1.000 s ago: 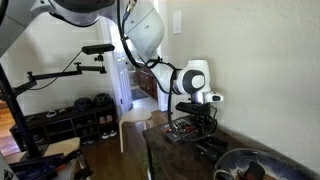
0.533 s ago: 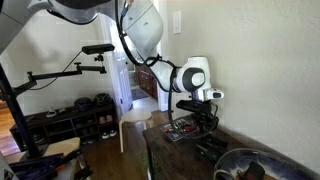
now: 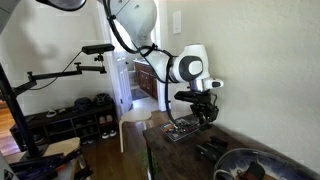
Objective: Put the black gadget on the circle shaped tray and the keys on the square tray
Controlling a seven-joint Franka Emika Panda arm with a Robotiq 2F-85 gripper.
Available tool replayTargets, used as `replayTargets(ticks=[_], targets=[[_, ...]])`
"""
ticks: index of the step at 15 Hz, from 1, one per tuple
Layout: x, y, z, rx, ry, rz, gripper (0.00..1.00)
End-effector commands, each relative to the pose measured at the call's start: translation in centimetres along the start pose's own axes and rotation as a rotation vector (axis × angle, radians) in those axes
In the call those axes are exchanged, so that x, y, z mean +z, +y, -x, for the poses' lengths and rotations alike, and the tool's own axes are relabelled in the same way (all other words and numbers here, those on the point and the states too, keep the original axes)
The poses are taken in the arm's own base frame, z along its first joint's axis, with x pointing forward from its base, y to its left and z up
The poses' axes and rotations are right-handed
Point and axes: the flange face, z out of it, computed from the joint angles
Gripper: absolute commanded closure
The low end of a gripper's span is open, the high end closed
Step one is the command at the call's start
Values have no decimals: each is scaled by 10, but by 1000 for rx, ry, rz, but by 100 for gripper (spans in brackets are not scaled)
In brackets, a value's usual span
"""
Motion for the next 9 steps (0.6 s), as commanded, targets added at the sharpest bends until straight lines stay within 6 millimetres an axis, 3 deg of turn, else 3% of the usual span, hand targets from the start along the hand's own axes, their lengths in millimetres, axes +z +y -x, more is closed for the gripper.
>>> replayTargets(ticks=[1, 6, 9], targets=[[-30, 16, 20, 11, 30, 13, 85], [-53, 59, 27, 61, 44, 55, 85], [-56, 90, 32, 96, 44, 79, 85]])
